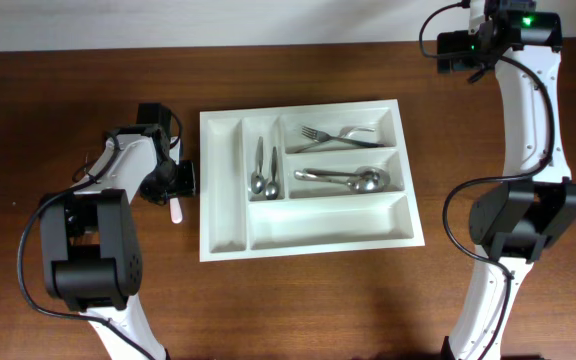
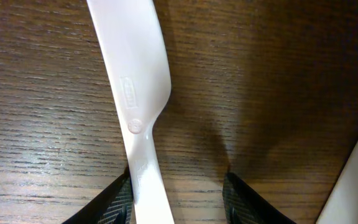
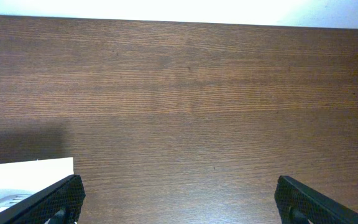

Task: Pack container
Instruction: 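Move the left gripper to the pink plastic knife and grasp it, then carry the pink knife into the tray's leftmost compartment and release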

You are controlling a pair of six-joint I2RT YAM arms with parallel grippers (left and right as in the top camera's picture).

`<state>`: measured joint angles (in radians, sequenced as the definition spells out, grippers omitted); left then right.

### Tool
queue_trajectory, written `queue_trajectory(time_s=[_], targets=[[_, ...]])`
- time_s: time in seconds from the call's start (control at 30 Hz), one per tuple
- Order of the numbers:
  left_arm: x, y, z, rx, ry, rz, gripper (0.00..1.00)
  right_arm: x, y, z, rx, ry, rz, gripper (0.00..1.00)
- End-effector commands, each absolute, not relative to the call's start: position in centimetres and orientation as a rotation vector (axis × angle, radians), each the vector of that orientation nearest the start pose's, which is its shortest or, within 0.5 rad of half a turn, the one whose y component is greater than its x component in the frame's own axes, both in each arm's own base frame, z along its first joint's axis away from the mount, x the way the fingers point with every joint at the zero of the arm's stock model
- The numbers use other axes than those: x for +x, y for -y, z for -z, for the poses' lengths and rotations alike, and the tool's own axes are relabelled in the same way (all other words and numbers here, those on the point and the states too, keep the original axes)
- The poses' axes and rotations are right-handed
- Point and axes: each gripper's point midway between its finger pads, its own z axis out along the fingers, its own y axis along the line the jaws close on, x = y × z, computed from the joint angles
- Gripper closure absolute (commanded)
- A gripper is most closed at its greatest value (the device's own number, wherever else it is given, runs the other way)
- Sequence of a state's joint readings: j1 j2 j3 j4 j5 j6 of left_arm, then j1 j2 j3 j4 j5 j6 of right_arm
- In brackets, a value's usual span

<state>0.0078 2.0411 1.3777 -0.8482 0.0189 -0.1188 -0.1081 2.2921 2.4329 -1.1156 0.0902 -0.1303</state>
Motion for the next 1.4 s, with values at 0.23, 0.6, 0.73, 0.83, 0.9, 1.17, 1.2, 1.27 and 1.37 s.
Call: queue_trajectory(time_s=[0.23,0.6,0.73,0.83,0.9,1.17,1.2,1.27,1.37], targets=[[38.0,-0.6,0.5,-0.155,-3.097,-0.009,0.87,56.1,8.1,-21.2,0.035,-2.531,0.222,0.01],[39.3,-0.7,-2.2,-0.153,-3.052,-0.02,0.98,56.1,8.1,-21.2,0.035,-2.53,0.222,0.01],[41.1,-1.3,-6.9,-0.153,-2.944,-0.057,0.98,56.1,8.1,-21.2,0.035,-2.531,0.222,0.01],[42.3,-1.0,-11.1,-0.147,-2.851,-0.041,0.98,56.1,8.1,-21.2,0.035,-2.53,0.222,0.01],[42.3,-0.6,-13.2,-0.173,-2.814,-0.027,0.98,56.1,8.1,-21.2,0.035,-2.53,0.222,0.01],[40.1,6.0,-16.7,-0.066,-2.819,0.218,0.98,56.1,8.1,-21.2,0.035,-2.531,0.222,0.01],[39.8,7.0,-16.7,-0.04,-2.828,0.253,0.98,56.1,8.1,-21.2,0.035,-2.531,0.222,0.01],[39.4,8.8,-16.7,0.009,-2.834,0.294,0.98,56.1,8.1,-21.2,0.035,-2.53,0.222,0.01],[38.9,11.0,-16.7,0.088,-2.834,0.309,0.98,56.1,8.1,-21.2,0.035,-2.531,0.222,0.01]])
